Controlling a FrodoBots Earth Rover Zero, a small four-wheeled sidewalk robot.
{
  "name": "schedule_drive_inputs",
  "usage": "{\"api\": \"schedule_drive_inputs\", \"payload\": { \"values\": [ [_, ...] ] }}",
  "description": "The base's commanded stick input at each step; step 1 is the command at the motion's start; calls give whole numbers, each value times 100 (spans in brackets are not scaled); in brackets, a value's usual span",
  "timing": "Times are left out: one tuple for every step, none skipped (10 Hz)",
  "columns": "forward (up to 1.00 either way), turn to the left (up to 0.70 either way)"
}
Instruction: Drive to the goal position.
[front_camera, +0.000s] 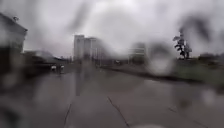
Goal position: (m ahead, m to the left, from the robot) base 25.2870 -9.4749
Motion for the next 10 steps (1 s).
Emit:
{"api": "schedule_drive_inputs", "payload": {
  "values": [
    [65, 2],
    [67, 2],
    [69, 2],
    [70, 2],
    [70, 2],
    [70, 2],
    [70, 2],
    [70, 2],
    [70, 2],
    [70, 2]
  ]
}}
